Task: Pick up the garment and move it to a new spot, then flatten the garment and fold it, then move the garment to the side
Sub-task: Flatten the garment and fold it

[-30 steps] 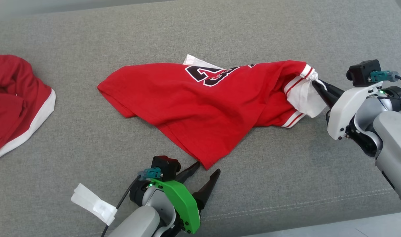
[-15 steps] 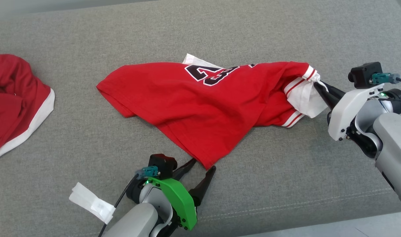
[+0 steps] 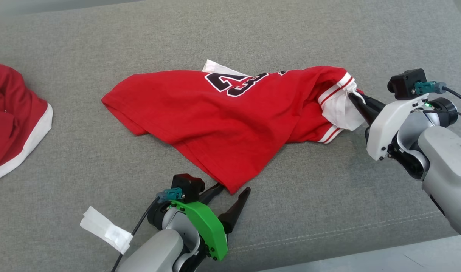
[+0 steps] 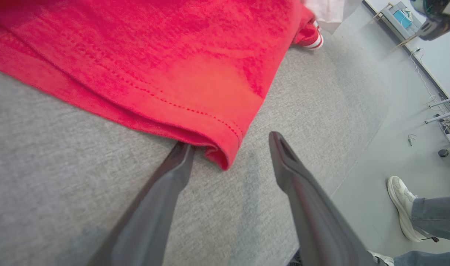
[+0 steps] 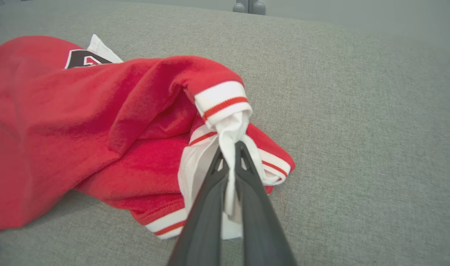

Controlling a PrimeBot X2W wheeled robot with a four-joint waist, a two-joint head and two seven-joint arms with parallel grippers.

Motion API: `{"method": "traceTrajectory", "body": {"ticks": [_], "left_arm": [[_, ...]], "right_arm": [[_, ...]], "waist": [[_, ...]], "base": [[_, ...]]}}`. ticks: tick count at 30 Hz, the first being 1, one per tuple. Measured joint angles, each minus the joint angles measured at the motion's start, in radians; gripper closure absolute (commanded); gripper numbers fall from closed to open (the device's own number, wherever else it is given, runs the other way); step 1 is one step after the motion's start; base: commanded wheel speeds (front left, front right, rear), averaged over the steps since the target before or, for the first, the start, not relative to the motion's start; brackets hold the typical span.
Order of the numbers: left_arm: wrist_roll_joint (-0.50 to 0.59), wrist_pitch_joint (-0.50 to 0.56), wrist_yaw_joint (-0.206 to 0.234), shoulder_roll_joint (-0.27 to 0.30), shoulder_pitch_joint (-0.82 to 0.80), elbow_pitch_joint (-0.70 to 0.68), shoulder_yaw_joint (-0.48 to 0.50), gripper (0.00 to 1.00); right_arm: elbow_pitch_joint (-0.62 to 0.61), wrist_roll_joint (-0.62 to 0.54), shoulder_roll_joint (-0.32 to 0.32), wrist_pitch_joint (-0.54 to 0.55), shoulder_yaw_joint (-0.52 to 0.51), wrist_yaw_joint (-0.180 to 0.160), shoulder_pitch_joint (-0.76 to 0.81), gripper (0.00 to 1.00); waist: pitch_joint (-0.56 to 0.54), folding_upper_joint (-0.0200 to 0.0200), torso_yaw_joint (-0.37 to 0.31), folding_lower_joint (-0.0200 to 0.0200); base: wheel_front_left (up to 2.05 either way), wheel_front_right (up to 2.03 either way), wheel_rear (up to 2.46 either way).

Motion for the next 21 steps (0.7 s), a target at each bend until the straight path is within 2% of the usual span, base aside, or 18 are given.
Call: {"method": "traceTrajectory", "body": {"ticks": [3, 4, 5, 6, 7, 8, 9, 15, 21], "left_arm": [[-0.019, -0.004, -0.001, 0.000, -0.011, 0.007, -0.013, 0.00], [-0.029, -0.005, -0.001, 0.000, -0.015, 0.008, -0.018, 0.04], [-0.035, -0.008, -0.001, 0.000, -0.020, 0.007, -0.023, 0.26], [-0.043, -0.013, -0.001, 0.000, -0.022, 0.006, -0.025, 0.56], [-0.054, -0.013, -0.001, 0.000, -0.023, 0.006, -0.026, 0.76], [-0.062, -0.013, -0.001, 0.000, -0.025, 0.006, -0.027, 0.93], [-0.071, -0.014, -0.001, 0.000, -0.026, 0.006, -0.027, 1.00], [-0.150, -0.032, -0.005, 0.000, -0.030, -0.003, 0.002, 1.00], [-0.238, -0.011, -0.010, -0.001, -0.051, -0.068, 0.041, 1.00]], "right_arm": [[0.000, 0.011, 0.000, -0.001, 0.005, 0.000, -0.004, 1.00], [0.001, 0.016, 0.000, -0.003, 0.006, 0.000, -0.005, 1.00], [0.002, 0.020, -0.001, -0.009, 0.006, 0.001, -0.006, 1.00], [0.002, 0.023, -0.003, -0.010, 0.006, 0.001, -0.007, 1.00], [0.003, 0.025, -0.005, -0.011, 0.007, 0.001, -0.007, 1.00], [0.003, 0.025, -0.005, -0.014, 0.007, 0.001, -0.007, 1.00], [0.004, 0.027, -0.005, -0.015, 0.009, 0.001, -0.008, 1.00], [0.003, 0.044, -0.013, -0.026, 0.021, 0.001, -0.009, 1.00], [-0.041, 0.084, -0.047, -0.032, 0.047, 0.001, -0.008, 1.00]], "waist": [[0.006, 0.0000, -0.010, 0.0000], [0.008, 0.0000, -0.014, 0.0000], [0.010, 0.0000, -0.016, 0.0000], [0.011, 0.0000, -0.018, 0.0000], [0.012, 0.0000, -0.019, 0.0000], [0.013, 0.0000, -0.021, 0.0000], [0.013, 0.0000, -0.022, 0.0000], [0.009, -0.0001, -0.022, 0.0000], [0.006, 0.0000, -0.001, 0.0000]], "base": [[0.00, 0.00, 0.00], [0.00, 0.00, 0.00], [0.00, 0.00, 0.00], [0.00, 0.00, 0.00], [0.00, 0.00, 0.00], [0.00, 0.00, 0.00], [0.00, 0.00, 0.00], [0.00, 0.00, 0.00], [0.00, 0.00, 0.00]]}}
